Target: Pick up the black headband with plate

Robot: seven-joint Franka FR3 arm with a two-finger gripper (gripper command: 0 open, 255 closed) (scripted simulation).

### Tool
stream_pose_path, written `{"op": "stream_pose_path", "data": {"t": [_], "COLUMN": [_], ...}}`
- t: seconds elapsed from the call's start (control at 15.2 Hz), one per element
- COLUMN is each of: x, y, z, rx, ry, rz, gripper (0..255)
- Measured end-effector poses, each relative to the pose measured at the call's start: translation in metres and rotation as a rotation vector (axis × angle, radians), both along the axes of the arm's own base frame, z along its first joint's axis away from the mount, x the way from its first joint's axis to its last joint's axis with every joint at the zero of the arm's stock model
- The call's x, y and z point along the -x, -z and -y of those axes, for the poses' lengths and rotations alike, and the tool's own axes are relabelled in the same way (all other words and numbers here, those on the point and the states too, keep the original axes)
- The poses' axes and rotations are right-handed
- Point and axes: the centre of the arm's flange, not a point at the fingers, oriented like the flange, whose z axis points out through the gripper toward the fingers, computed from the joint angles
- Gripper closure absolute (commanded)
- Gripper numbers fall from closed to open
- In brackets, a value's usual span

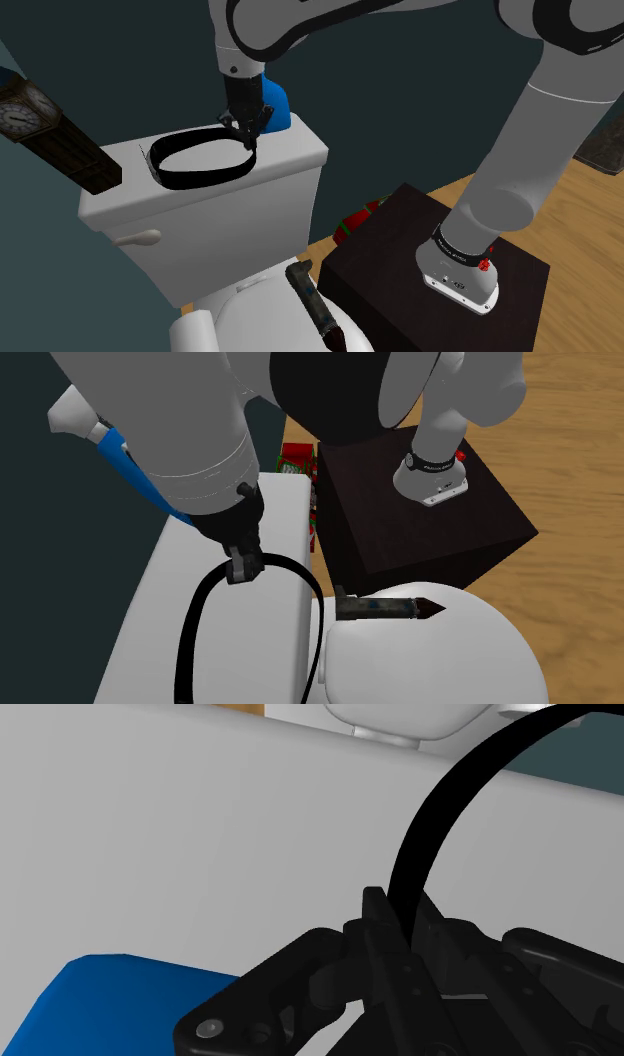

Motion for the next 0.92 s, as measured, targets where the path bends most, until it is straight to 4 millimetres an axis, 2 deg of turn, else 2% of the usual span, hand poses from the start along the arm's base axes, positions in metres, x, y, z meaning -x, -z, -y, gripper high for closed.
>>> {"op": "stream_pose_path", "data": {"t": [0.92], "x": [0.000], "y": [-0.070], "z": [-0.001], "rx": [0.000], "ry": [0.000], "rz": [0.000], "gripper": [255]}}
